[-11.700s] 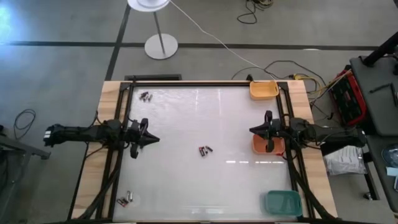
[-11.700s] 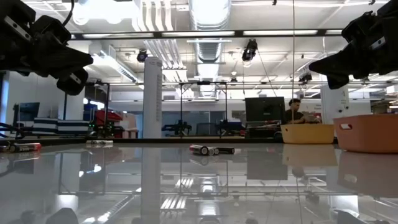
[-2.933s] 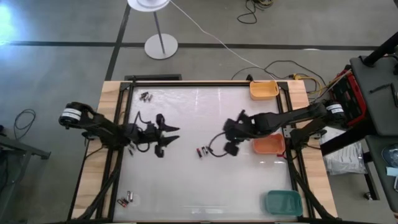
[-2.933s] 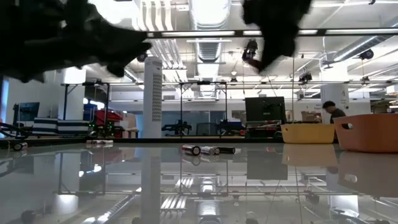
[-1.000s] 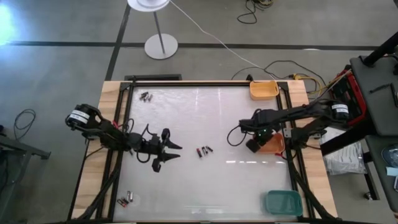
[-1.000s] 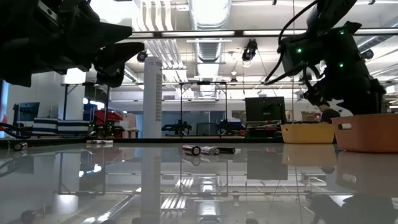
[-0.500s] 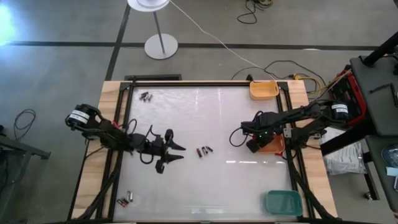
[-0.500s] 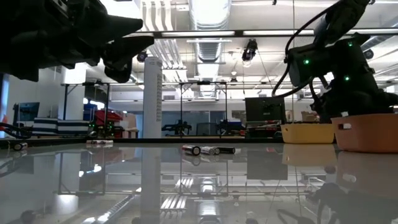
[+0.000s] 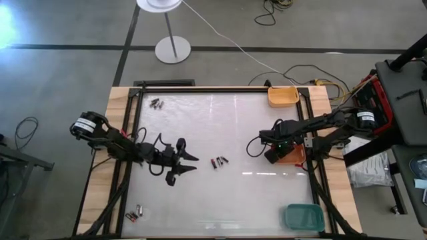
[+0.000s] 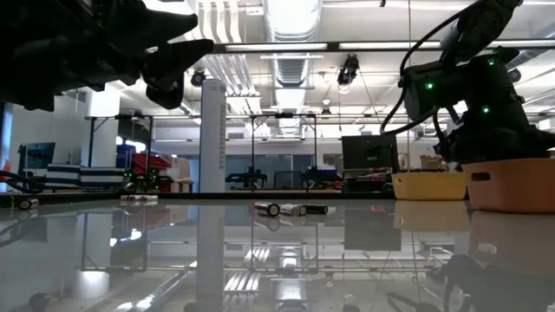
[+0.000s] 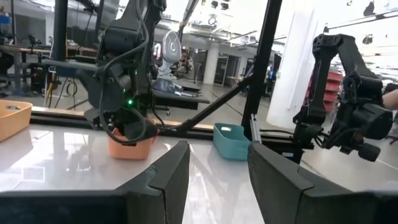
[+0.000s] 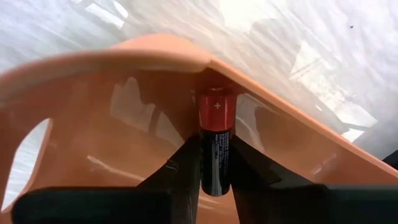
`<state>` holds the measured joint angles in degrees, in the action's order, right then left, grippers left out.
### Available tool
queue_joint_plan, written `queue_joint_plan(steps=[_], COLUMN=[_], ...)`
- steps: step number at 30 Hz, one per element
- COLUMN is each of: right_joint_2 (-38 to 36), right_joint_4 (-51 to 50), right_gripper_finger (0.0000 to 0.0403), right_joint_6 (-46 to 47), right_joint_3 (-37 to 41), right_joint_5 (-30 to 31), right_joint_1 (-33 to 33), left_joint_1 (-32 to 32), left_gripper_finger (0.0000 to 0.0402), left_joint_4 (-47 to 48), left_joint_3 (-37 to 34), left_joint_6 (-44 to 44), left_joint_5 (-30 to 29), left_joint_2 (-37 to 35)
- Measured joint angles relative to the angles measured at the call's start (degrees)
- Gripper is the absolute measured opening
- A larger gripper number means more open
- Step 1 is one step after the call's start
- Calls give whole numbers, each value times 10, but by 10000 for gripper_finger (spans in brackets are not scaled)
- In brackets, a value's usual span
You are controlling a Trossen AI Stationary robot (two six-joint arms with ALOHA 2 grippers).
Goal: Sort batteries
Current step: Put the black-red battery into the orange bin
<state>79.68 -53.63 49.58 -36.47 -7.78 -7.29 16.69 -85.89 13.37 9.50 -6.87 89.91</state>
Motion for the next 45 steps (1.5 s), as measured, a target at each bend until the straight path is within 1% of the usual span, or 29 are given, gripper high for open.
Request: queue_joint_plan(steps=[5,11,13,17,19,22,24,26,28,31,34,36,39,43,45], right_joint_2=[0,-5,-11,-35,-47,-65,-72,-74,-69,-42,6,46,119,226,276], right_joint_4=[0,-3,-26,-100,-123,-156,-173,-169,-142,-43,70,137,222,351,404], right_gripper_finger=[77,120,134,156,163,168,169,167,164,159,153,147,138,129,126], right_joint_6=[-1,-1,-1,-1,0,22,42,67,86,93,26,-20,-48,-9,-5], right_joint_3=[1,-1,-12,-64,-88,-134,-169,-210,-249,-294,-321,-332,-339,-342,-348], right_joint_5=[1,5,12,43,43,35,37,54,99,189,275,326,367,382,397], right_joint_1=[0,0,0,6,10,17,28,50,89,162,227,258,281,289,293], left_joint_1=[0,0,0,0,0,0,0,0,0,0,0,0,0,0,0], left_gripper_finger=[143,143,143,143,143,143,143,143,143,143,143,143,143,143,143], left_joint_4=[-15,-15,-15,-13,7,53,62,61,59,63,83,96,128,161,168], left_joint_3=[0,0,0,0,0,0,0,0,0,0,0,0,0,-1,-2], left_joint_6=[0,0,0,0,-5,-16,-16,-17,-17,-17,-18,-19,-31,-33,-32], left_joint_5=[0,0,0,0,0,0,0,-1,-1,-7,-45,-71,-87,-91,-91], left_joint_2=[0,0,0,0,0,0,0,0,0,0,0,0,0,-2,-7])
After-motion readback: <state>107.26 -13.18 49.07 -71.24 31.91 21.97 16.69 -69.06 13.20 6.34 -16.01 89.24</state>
